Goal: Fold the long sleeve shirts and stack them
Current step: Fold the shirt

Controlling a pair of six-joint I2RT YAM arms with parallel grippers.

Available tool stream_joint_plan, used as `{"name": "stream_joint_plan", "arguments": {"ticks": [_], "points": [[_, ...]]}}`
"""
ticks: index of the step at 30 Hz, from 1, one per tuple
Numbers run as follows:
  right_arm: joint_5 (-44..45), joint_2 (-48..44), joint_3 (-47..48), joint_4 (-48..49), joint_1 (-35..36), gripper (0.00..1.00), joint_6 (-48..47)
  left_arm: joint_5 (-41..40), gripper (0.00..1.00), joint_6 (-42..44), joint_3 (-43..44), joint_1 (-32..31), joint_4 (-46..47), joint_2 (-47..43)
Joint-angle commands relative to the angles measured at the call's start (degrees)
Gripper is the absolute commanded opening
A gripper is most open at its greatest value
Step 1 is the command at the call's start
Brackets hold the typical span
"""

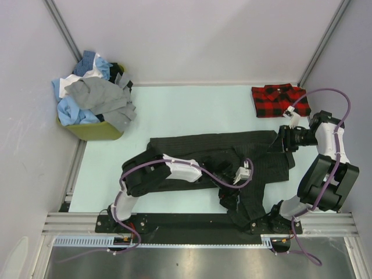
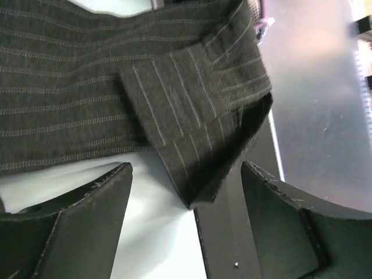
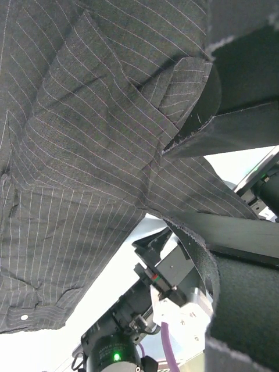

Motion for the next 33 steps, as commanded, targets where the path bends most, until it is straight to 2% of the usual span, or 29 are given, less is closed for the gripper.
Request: {"name": "stream_joint_plan", "arguments": {"ticks": [1, 10, 11, 12, 13, 15, 16, 20, 23, 24, 28, 33], "points": [[-0.3, -1.6, 2.2, -1.0, -0.6, 0.47, 0.0, 5.1, 0.79, -1.7, 3.8, -0.4, 3.5, 2.6], [-0.5, -1.4, -0.1, -0.7, -2.4, 0.47, -2.6, 7.2, 0.47, -1.0, 3.6, -3.9, 1.1, 1.4], [-0.6, -1.5, -0.3, -0.6, -2.6, 0.47, -2.8, 6.5, 0.37, -1.2, 3.6, -3.9, 0.3, 1.3], [-0.6, -1.4, -0.7, -0.5, -2.8, 0.47, -3.1, 4.9, 0.31, -2.1, 3.8, -3.8, -0.4, 0.8], [-0.6, -1.4, -0.9, -0.5, -3.3, 0.47, -3.6, 4.4, 0.18, -3.1, 4.0, -3.2, -0.7, 0.1], [-0.8, -1.5, -1.3, -0.5, -3.6, 0.47, -3.7, 3.3, 0.03, -4.0, 4.7, -2.9, -2.6, -1.2], [-1.3, -1.4, -1.5, -0.4, -3.8, 0.47, -3.9, 1.9, 0.0, -3.5, 5.1, -2.9, -3.9, -3.0], [-2.3, -1.1, -1.6, 0.1, -3.8, 0.47, -4.0, 0.5, 0.0, -0.5, 9.7, -3.2, -13.3, -8.0], [-3.4, -0.5, -1.1, 0.9, -3.8, 0.47, -3.4, -1.1, 0.0, 4.0, 14.7, -4.3, -21.8, -11.5], [-4.1, -0.4, -0.8, 1.0, -3.8, 0.47, -3.3, -1.7, 0.0, 7.8, 16.3, -4.5, -23.9, -12.6], [-5.8, 0.3, -0.4, 3.1, -3.5, 0.45, -1.4, -5.1, 0.0, 16.1, 24.0, -5.6, -33.7, -14.0], [-7.9, 0.3, -0.2, 6.7, -2.5, 0.45, 2.1, -3.7, 0.0, 26.5, 38.5, -7.6, -50.3, -11.5]]}}
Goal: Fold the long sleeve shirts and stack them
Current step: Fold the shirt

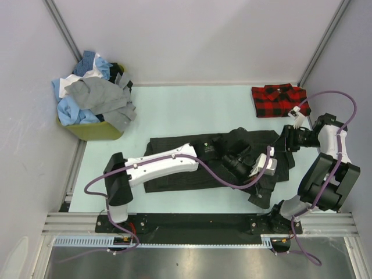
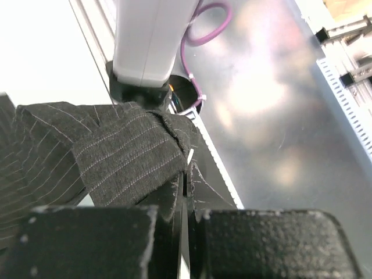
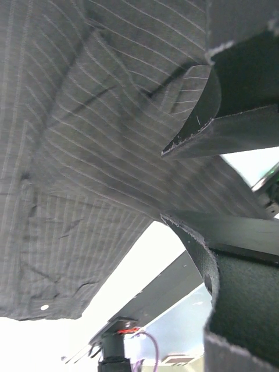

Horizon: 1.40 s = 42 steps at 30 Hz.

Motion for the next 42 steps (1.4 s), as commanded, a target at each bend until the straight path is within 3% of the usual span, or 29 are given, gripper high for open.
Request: {"name": "stream_joint_plan", "arguments": {"ticks": [1, 11, 16, 20, 25, 29, 33, 37, 42], "points": [[-4.3, -0.1, 1.6, 4.3, 0.9, 0.44, 3.2, 0.2, 0.0, 12.7, 10.2, -3.0, -17.5, 0.2], [-5.1, 0.0, 1.2, 7.6, 2.7, 0.43, 5.5, 2.5, 0.0, 16.8, 31.3, -4.7, -25.9, 6.6], [-4.1, -0.2, 0.6, 9.1, 3.2, 0.43, 6.3, -1.2, 0.0, 17.1, 31.4, -4.0, -25.8, 8.4], [-2.8, 0.0, 1.3, 9.6, 2.8, 0.43, 6.8, -0.4, 0.0, 7.8, 26.0, 2.3, -20.0, 8.1], [-1.6, 1.1, 2.9, 9.5, 2.2, 0.48, 7.2, -0.6, 0.0, 3.5, 18.2, 12.7, -13.5, 5.3], [-0.8, 2.4, 3.9, 9.4, 2.9, 0.55, 7.9, -1.2, 0.0, -5.7, 5.0, 20.7, -5.6, 1.8], [0.0, 3.1, 3.8, 10.2, 4.8, 0.61, 9.0, -3.2, 0.0, -8.1, -4.3, 27.5, -0.4, -1.1], [2.1, 3.3, 3.5, 11.2, 8.6, 0.61, 10.0, -0.1, 0.01, -5.1, -11.2, 30.9, 0.8, -4.6], [1.9, 2.9, 1.9, 11.3, 13.6, 0.56, 10.1, 6.5, 0.09, 13.1, -12.2, 30.7, -3.4, -10.4]]}}
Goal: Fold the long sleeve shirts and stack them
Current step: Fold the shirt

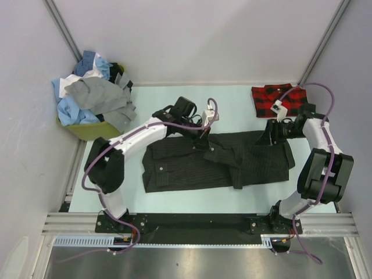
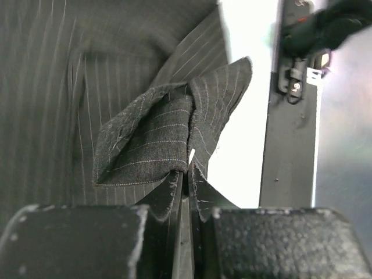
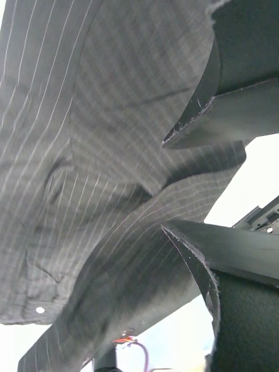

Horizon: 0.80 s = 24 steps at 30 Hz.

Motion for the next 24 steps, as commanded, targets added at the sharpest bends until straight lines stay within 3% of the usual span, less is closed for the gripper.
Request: {"name": "stream_joint_plan", "arguments": {"ticks": [1, 7, 13, 18, 21, 24], "points": [[-1.4, -1.0, -0.8, 1.1, 2.8, 0.56, 0.0, 7.6, 0.09, 18.6, 4.5, -1.6, -1.4, -8.2], [-4.7, -5.2, 1.2, -4.1, 2.3, 0.62, -6.7, -1.0, 0.09, 48.0, 18.6, -12.4, -22.4, -5.8], [-16.5, -11.1, 8.5, -18.6, -2.7, 0.79, -25.0, -4.8, 0.09, 55.6, 21.3, -15.0, -22.1, -5.9], [-14.9, -18.4, 9.6, -32.2, -0.8, 0.83, -44.6, -8.3, 0.11, 60.1, 22.7, -15.1, -22.5, -5.2], [-12.2, -23.5, 7.5, -29.4, 4.8, 0.85, -44.9, -9.3, 0.11, 62.9, 22.8, -15.4, -22.6, -5.2], [-10.1, -26.9, 3.0, -15.8, 12.5, 0.88, -33.3, -9.2, 0.11, 67.8, 21.2, -15.8, -22.4, -6.3]]}}
